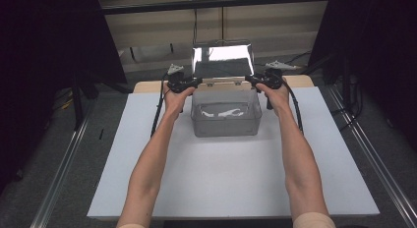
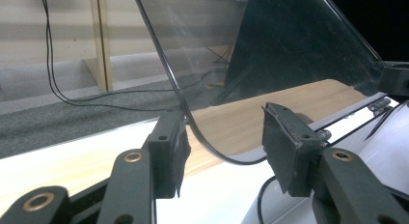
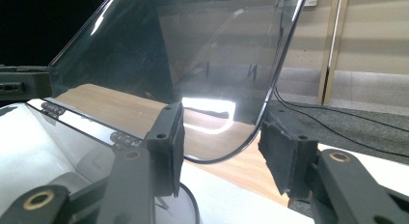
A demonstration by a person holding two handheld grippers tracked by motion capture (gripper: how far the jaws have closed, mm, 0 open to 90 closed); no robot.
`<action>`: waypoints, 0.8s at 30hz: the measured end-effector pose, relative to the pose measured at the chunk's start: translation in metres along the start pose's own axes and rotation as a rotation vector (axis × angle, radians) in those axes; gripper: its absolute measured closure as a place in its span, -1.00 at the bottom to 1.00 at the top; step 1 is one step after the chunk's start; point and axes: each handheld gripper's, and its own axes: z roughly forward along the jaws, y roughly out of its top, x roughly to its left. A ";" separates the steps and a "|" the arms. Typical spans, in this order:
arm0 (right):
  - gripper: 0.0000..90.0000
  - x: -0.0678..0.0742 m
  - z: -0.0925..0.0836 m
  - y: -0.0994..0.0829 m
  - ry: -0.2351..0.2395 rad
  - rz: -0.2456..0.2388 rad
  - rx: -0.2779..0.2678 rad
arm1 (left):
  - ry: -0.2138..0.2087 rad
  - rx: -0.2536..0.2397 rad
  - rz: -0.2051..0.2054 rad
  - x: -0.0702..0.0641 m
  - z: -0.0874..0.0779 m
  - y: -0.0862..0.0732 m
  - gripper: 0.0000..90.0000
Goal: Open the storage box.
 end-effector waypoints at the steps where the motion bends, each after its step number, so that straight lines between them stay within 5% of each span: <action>1: 0.14 0.000 0.000 0.000 -0.002 0.001 0.001 | 0.000 0.000 -0.002 0.000 0.000 0.000 0.14; 8: 0.09 0.000 0.000 0.000 -0.025 0.002 0.015 | 0.005 0.011 0.005 0.000 0.001 -0.002 0.06; 10: 0.23 0.001 0.001 -0.002 0.006 -0.001 0.012 | -0.014 0.012 0.016 0.000 0.001 -0.003 0.24; 12: -0.05 -0.001 0.000 -0.003 -0.040 0.005 0.020 | -0.013 0.011 -0.016 0.002 0.000 -0.005 0.06; 17: -0.07 0.000 0.000 -0.003 -0.045 -0.003 0.015 | 0.002 0.009 0.000 0.002 0.000 -0.004 0.00; 24: -0.46 0.001 -0.004 0.000 -0.088 -0.034 0.023 | 0.030 0.018 -0.002 0.003 -0.004 -0.003 -0.34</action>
